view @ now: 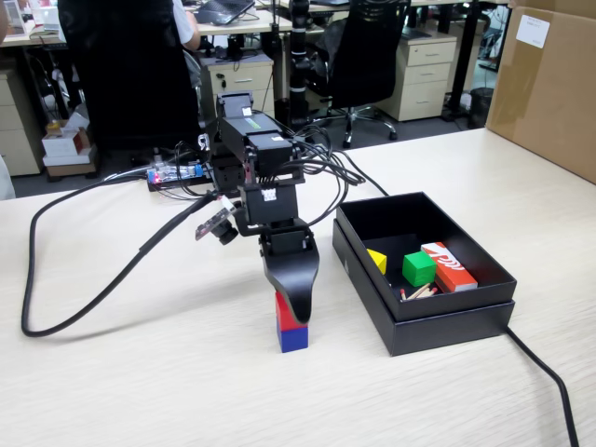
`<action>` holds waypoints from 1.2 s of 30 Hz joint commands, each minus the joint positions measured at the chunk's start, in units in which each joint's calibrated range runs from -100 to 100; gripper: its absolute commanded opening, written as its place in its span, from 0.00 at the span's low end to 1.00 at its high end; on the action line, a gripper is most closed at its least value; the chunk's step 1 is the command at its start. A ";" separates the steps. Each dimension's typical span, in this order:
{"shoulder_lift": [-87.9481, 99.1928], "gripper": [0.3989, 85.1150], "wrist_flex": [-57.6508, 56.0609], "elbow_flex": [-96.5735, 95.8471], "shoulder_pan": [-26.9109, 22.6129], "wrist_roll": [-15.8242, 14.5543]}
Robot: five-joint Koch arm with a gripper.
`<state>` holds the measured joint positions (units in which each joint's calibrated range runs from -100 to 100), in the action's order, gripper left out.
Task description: Put the red cube on top of the blue cube
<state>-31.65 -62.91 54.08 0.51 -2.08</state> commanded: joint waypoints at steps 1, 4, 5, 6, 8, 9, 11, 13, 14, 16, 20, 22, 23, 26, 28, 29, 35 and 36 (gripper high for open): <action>9.10 0.58 2.74 1.94 -0.44 0.73; 17.14 0.57 2.74 -3.22 -0.78 1.12; 19.43 0.57 2.74 -4.58 -0.88 1.12; 21.50 0.57 2.74 -6.03 -0.98 1.12; 28.95 0.58 2.74 -11.84 -1.22 1.07; 31.82 0.58 2.74 -14.01 -1.22 1.12; 37.67 0.58 2.74 -18.55 -1.32 1.17; 43.99 0.59 3.08 -23.62 -1.32 1.22; 48.00 0.59 4.03 -27.16 -1.32 1.17; 56.03 0.59 6.02 -34.96 -1.42 1.12; 71.64 0.59 9.22 -50.37 -1.61 0.83; 78.87 0.59 10.51 -57.44 -1.66 0.78; 82.43 0.59 11.55 -61.16 -1.66 0.63; 93.44 0.59 16.56 -72.76 -1.71 0.24; 99.98 0.58 20.62 -80.29 -1.71 0.10; 103.08 0.58 22.44 -83.64 -1.76 -0.05; 117.08 0.58 32.20 -101.95 -2.25 -1.71; 118.11 0.58 33.84 -104.40 -2.30 -1.86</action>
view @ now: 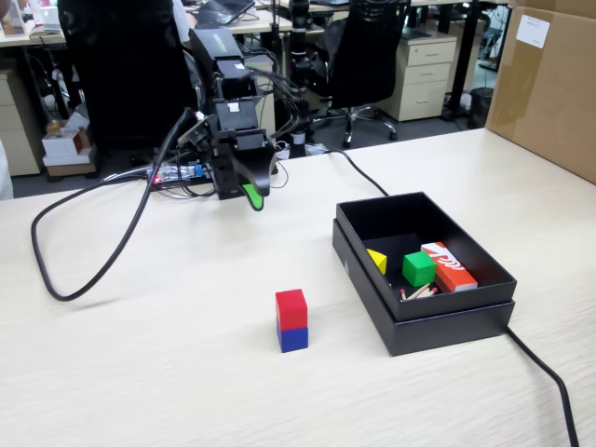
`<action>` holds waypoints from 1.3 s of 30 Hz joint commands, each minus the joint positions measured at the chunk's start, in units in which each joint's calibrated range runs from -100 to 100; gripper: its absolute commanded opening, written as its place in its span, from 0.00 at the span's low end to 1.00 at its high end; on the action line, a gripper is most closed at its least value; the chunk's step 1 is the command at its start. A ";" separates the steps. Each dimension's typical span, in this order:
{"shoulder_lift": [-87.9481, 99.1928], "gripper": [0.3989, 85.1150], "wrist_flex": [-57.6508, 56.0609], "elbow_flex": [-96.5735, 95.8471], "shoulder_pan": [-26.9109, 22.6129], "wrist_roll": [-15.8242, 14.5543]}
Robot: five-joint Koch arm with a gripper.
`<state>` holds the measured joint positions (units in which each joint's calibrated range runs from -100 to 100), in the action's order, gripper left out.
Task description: Put the red cube on top of the blue cube
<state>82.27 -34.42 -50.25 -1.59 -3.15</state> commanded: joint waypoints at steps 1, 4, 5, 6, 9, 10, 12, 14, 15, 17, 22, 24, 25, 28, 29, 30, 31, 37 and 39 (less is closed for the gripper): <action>5.11 0.58 7.68 -2.79 -0.20 -0.83; 7.64 0.58 13.73 -9.86 -0.05 -0.83; 8.33 0.58 14.85 -11.67 0.05 -0.83; 8.90 0.58 15.71 -13.30 0.15 -0.83; 10.74 0.58 19.86 -19.11 0.34 -0.88; 11.31 0.58 21.67 -21.46 0.34 -0.88; 12.11 0.57 28.84 -28.90 0.20 -0.83; 12.46 0.57 30.75 -32.25 -0.05 -0.83; 12.34 0.57 32.04 -33.79 -0.15 -0.78; 12.34 0.57 34.63 -36.69 -0.54 -0.73; 12.34 0.58 38.00 -44.13 -1.03 -0.63; 12.69 0.58 38.09 -45.67 -1.03 -0.54; 13.60 0.57 38.09 -46.03 -1.03 0.00; 14.41 0.56 38.09 -46.39 -1.32 0.78; 14.64 0.56 38.00 -46.49 -1.32 0.83; 14.75 0.55 38.00 -46.49 -1.51 1.17; 14.98 0.55 38.00 -46.67 -1.66 1.61; 15.55 0.56 37.83 -46.85 -2.10 3.08; 15.55 0.56 37.83 -46.85 -2.10 3.37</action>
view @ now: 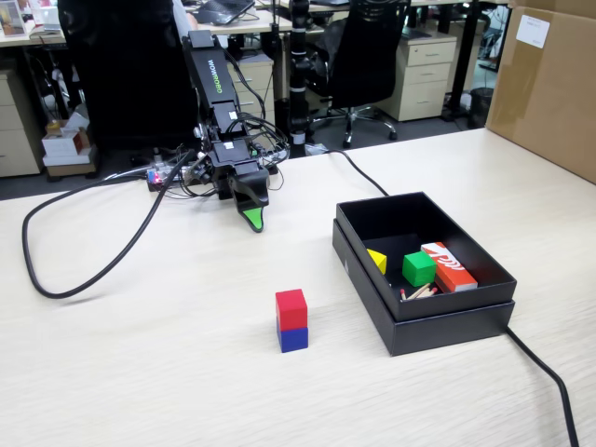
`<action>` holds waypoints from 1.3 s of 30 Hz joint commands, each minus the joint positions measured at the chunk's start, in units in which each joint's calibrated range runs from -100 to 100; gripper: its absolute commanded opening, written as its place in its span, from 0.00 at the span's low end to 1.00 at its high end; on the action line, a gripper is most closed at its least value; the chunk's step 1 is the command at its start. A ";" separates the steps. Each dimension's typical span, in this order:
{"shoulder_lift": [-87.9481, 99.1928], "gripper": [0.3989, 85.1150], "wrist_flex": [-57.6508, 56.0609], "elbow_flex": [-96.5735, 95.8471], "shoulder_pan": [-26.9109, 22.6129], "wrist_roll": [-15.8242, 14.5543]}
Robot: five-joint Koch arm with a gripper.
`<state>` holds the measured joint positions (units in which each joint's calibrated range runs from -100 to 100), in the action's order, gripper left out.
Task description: Put the red cube on top of the blue cube
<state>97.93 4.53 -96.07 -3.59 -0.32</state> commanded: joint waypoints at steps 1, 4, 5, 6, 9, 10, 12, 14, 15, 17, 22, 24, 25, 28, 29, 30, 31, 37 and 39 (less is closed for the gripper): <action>-0.11 0.56 -1.12 -0.93 -0.10 0.54; -0.11 0.57 -1.12 -1.02 -0.05 0.44; -0.11 0.57 -1.12 -1.02 -0.05 0.39; -0.11 0.57 -1.12 -1.02 -0.05 0.39; -0.11 0.57 -1.12 -1.02 -0.05 0.39; -0.11 0.57 -1.12 -1.02 -0.05 0.39; -0.11 0.57 -1.12 -1.02 -0.05 0.39; -0.11 0.57 -1.12 -1.02 -0.05 0.39; -0.11 0.57 -1.20 -1.02 -0.05 0.39; -0.11 0.57 -1.12 -1.02 -0.05 0.39; -0.11 0.57 -1.12 -1.02 -0.05 0.39; -0.11 0.57 -1.12 -1.02 -0.05 0.39; -0.11 0.57 -1.12 -1.02 -0.05 0.39; -0.11 0.57 -1.12 -1.02 -0.05 0.39; -0.11 0.57 -1.12 -1.02 -0.05 0.39; -0.11 0.57 -1.12 -1.02 -0.05 0.39; -0.11 0.57 -1.12 -1.02 -0.05 0.39; -0.11 0.57 -1.12 -1.02 -0.05 0.39; -0.11 0.57 -1.12 -1.02 -0.05 0.39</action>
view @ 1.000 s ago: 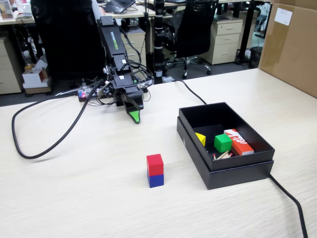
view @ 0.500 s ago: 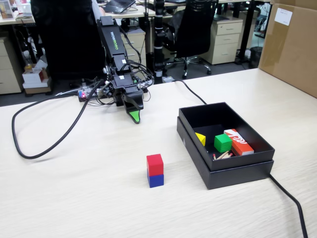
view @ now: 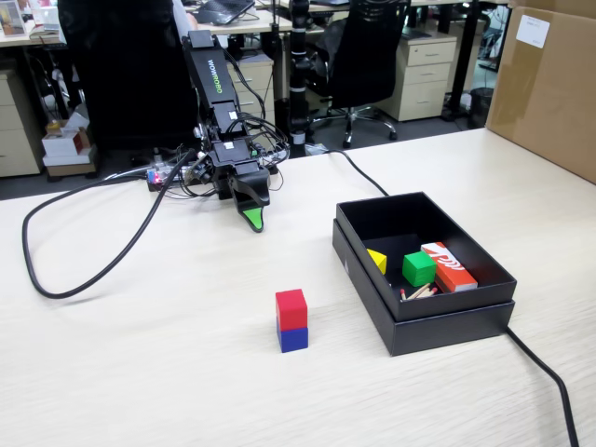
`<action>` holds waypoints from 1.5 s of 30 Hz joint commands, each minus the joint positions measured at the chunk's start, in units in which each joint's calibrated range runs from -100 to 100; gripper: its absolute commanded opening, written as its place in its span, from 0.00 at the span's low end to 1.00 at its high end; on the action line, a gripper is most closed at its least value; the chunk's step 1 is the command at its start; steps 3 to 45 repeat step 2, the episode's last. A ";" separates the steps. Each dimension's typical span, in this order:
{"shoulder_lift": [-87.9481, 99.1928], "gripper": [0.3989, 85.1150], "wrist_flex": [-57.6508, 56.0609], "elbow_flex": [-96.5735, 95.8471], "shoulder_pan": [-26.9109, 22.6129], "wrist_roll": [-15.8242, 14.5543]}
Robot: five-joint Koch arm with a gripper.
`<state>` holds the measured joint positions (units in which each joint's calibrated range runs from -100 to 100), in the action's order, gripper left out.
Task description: Put the red cube on top of the blue cube
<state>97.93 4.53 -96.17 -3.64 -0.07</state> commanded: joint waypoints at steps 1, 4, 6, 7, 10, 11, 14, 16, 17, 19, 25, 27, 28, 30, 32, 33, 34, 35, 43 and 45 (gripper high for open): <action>-0.11 0.57 -1.12 -0.93 0.00 0.15; -0.11 0.57 -1.12 -0.93 0.00 0.15; -0.11 0.57 -1.12 -0.93 0.00 0.15; -0.11 0.57 -1.12 -0.93 0.00 0.15; -0.11 0.57 -1.12 -0.93 0.00 0.15; -0.11 0.57 -1.12 -0.93 0.00 0.15; -0.11 0.57 -1.12 -0.93 0.00 0.15; -0.11 0.57 -1.12 -0.93 0.00 0.15; -0.11 0.57 -1.12 -0.93 0.00 0.15; -0.11 0.57 -1.12 -0.93 0.00 0.15; -0.11 0.57 -1.12 -0.93 0.00 0.15; -0.11 0.57 -1.12 -0.93 0.00 0.15; -0.11 0.57 -1.12 -0.93 0.00 0.15; -0.11 0.57 -1.12 -0.93 0.00 0.15; -0.11 0.57 -1.12 -0.93 0.00 0.15; -0.11 0.57 -1.12 -0.93 0.00 0.15; -0.11 0.57 -1.12 -0.93 0.00 0.15; -0.11 0.57 -1.12 -0.93 0.00 0.15; -0.11 0.57 -1.12 -0.93 0.00 0.15; -0.11 0.57 -1.12 -0.93 0.00 0.15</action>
